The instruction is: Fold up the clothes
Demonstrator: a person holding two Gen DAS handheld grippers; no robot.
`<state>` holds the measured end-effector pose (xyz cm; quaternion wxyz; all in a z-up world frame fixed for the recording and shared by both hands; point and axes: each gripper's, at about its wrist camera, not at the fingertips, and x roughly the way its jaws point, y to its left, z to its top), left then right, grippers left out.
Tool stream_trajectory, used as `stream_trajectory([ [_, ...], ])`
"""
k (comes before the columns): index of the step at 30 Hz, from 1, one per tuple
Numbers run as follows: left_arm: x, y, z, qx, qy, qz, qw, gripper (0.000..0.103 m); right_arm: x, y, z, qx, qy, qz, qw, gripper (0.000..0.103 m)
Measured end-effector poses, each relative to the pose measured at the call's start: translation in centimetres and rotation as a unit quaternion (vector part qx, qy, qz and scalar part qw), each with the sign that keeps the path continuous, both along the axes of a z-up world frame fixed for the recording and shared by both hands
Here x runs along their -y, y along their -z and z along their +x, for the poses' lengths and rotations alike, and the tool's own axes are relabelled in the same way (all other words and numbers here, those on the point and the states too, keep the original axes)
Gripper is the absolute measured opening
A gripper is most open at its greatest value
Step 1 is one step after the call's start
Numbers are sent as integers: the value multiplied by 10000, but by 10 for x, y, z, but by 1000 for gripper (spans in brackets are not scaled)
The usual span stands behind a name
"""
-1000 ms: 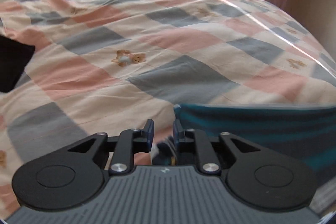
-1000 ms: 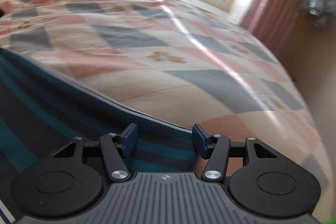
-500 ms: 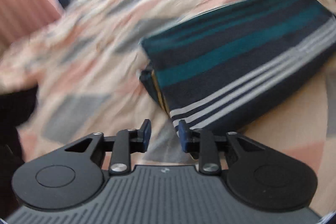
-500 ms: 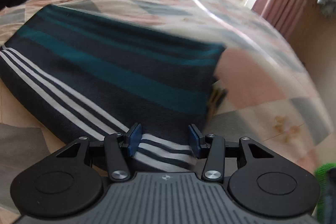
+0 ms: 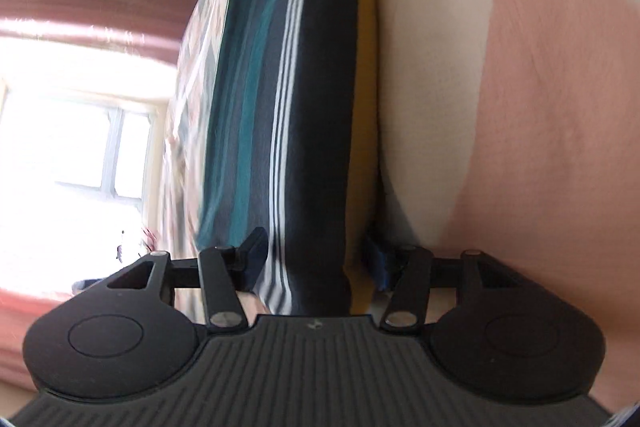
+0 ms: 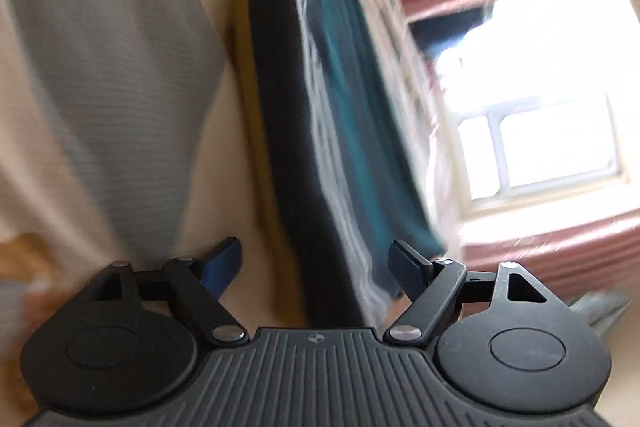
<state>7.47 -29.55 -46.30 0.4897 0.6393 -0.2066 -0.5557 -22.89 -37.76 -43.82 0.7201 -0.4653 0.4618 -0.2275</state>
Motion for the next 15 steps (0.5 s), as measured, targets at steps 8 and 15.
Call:
stream_trajectory([
  [8, 7, -23, 4, -468, -277, 345, 9979, 21, 36, 21, 18, -577, -622, -243, 9961, 31],
  [15, 9, -144, 27, -1957, -1503, 526, 9677, 16, 45, -80, 39, -792, -448, 1777, 9799, 23],
])
